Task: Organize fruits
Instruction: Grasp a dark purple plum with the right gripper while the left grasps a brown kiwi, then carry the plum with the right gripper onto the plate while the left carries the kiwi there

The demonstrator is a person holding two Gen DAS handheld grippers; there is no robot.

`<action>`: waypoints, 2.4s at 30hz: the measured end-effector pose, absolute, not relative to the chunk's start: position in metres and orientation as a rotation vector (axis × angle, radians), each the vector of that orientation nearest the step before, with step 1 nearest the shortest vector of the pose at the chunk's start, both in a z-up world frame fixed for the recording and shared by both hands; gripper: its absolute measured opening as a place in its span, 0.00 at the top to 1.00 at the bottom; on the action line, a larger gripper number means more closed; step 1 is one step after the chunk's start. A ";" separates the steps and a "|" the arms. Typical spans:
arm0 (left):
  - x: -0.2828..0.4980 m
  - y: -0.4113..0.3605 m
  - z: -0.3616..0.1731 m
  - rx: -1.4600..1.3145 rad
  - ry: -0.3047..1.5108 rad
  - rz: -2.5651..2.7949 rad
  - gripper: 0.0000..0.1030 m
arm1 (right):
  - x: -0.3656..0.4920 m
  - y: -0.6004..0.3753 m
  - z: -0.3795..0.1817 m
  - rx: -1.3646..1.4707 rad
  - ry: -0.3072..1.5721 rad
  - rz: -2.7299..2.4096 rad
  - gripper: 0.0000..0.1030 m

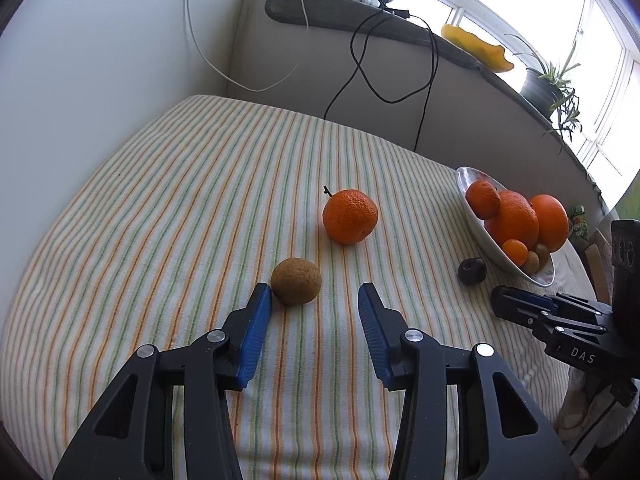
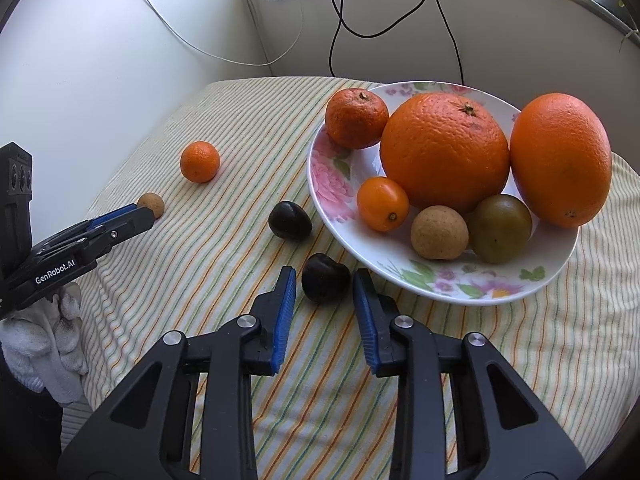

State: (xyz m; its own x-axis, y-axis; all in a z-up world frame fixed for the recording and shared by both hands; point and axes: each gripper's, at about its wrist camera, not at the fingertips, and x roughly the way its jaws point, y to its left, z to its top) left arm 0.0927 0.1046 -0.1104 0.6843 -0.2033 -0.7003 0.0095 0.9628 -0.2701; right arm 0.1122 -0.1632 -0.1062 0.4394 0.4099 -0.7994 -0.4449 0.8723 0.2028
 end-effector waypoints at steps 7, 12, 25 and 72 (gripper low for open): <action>0.100 0.104 -0.112 -0.228 0.825 -0.118 0.67 | 0.114 -0.161 -0.106 -0.051 0.982 0.522 0.74; 0.099 0.108 -0.114 -0.246 0.823 -0.125 0.75 | 0.114 -0.160 -0.105 -0.054 0.980 0.520 0.75; 0.089 0.098 -0.099 -0.245 0.776 -0.159 0.75 | 0.103 -0.175 -0.091 -0.017 0.951 0.547 0.76; 0.133 -0.025 -0.068 -0.176 0.714 -0.397 0.75 | 0.163 -0.235 -0.019 -0.011 0.779 0.457 0.76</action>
State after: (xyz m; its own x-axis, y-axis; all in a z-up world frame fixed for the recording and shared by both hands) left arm 0.1327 -0.0254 -0.0684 0.6851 -0.4114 -0.6011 0.2929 0.9112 -0.2897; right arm 0.1633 -0.2351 -0.0187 0.6193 0.3935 -0.6795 -0.4017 0.9023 0.1563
